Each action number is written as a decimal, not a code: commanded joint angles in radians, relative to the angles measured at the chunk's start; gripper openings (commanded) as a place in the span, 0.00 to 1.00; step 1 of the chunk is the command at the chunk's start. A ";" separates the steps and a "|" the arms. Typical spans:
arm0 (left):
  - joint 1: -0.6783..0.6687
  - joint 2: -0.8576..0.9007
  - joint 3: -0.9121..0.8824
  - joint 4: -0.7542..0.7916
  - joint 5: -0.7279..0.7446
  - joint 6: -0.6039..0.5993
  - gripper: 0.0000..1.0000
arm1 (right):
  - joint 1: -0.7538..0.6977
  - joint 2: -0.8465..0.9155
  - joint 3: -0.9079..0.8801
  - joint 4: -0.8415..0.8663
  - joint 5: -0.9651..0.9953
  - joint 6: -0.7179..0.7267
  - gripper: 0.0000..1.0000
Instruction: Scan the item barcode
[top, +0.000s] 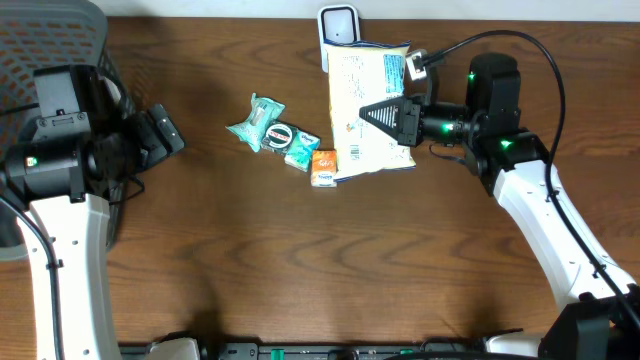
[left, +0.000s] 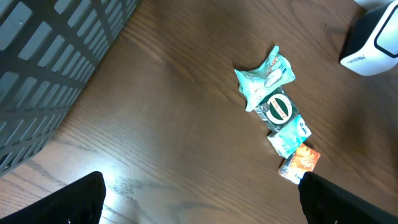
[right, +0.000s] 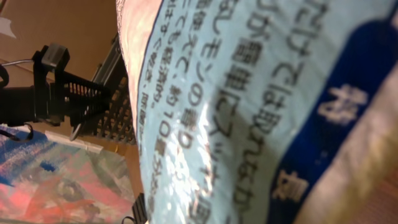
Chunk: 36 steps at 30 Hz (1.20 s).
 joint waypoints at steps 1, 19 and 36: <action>0.004 0.002 0.022 -0.003 0.006 -0.002 0.98 | 0.003 -0.019 0.006 -0.002 -0.008 -0.010 0.01; 0.004 0.002 0.022 -0.003 0.006 -0.001 0.98 | 0.025 -0.019 0.006 -0.002 -0.008 -0.131 0.01; 0.004 0.002 0.022 -0.003 0.006 -0.002 0.98 | 0.057 -0.019 0.006 -0.339 0.984 -0.281 0.01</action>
